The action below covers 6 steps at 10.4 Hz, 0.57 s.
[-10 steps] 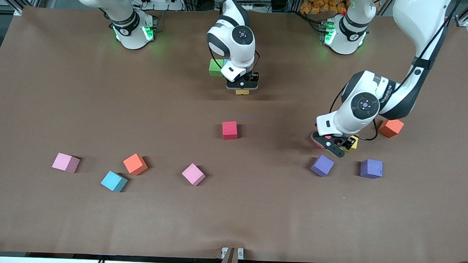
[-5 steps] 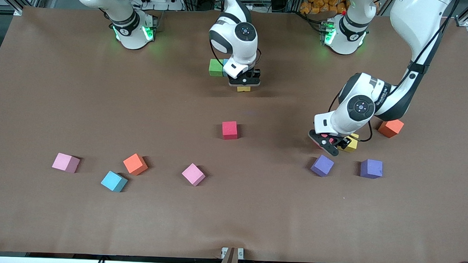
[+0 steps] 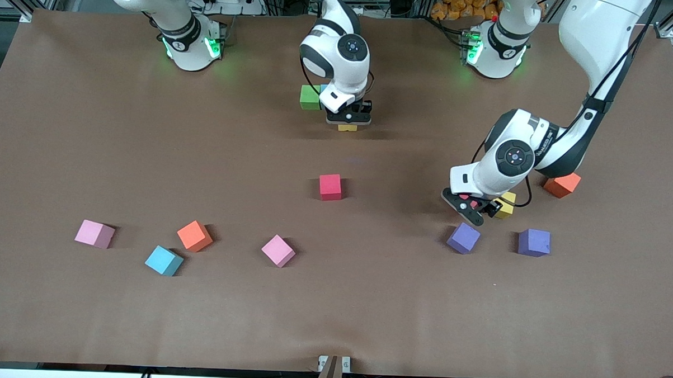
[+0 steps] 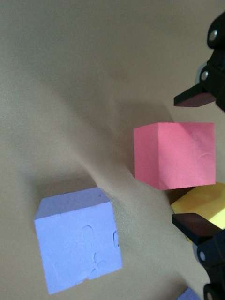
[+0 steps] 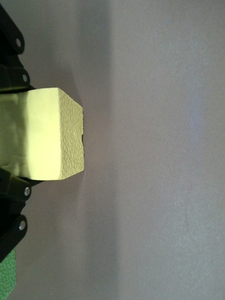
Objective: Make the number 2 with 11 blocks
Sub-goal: 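Grasp the red cube with the left gripper while the right gripper holds the yellow cube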
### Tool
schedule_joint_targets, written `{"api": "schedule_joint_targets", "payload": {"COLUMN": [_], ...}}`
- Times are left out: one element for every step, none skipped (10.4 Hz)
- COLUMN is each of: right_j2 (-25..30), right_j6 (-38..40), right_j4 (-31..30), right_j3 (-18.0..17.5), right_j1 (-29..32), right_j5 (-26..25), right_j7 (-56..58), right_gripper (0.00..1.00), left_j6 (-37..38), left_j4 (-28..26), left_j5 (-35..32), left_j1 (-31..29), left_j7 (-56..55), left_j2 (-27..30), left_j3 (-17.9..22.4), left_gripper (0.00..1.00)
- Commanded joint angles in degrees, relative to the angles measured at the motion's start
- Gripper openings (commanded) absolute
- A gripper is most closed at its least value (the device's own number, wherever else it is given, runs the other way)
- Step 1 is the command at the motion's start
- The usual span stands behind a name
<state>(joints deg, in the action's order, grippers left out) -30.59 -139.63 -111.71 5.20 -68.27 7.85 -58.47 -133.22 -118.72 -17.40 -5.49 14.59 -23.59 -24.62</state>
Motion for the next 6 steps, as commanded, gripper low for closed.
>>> {"api": "schedule_joint_targets", "payload": {"right_j2": [-0.2, -0.3, -0.4, -0.4, -0.4, -0.4], "right_j6": [0.2, 0.2, 0.1, 0.1, 0.1, 0.1], "right_j4": [0.0, 0.0, 0.1, 0.1, 0.0, 0.0], "right_j3": [0.9, 0.9, 0.9, 0.9, 0.8, 0.8], "right_j1": [-1.0, -1.1, -1.1, -1.2, -1.2, -1.3], "right_j5": [0.7, 0.7, 0.7, 0.7, 0.6, 0.6], "right_j7": [-1.9, -1.9, -2.0, -1.9, -2.0, -2.0], "right_gripper": [0.52, 0.55, 0.56, 0.57, 0.59, 0.67], "left_j6": [-1.3, -1.4, -1.5, -1.5, -1.5, -2.3], "left_j4": [-0.4, -0.5, -0.5, -0.5, -1.0, -1.5], "left_j5": [-1.4, -1.4, -1.4, -1.4, -1.4, -1.4], "left_j1": [-0.5, -0.5, -0.7, -1.1, -1.2, -1.2], "left_j7": [-0.2, -0.3, -0.4, -0.7, -0.7, -0.7], "left_j2": [-0.7, -1.0, -1.1, -1.3, -1.5, -1.5], "left_j3": [-0.2, -0.2, -0.2, -0.2, -0.2, -0.2], "left_gripper": [1.0, 1.0, 1.0, 1.0, 1.0, 1.0]}}
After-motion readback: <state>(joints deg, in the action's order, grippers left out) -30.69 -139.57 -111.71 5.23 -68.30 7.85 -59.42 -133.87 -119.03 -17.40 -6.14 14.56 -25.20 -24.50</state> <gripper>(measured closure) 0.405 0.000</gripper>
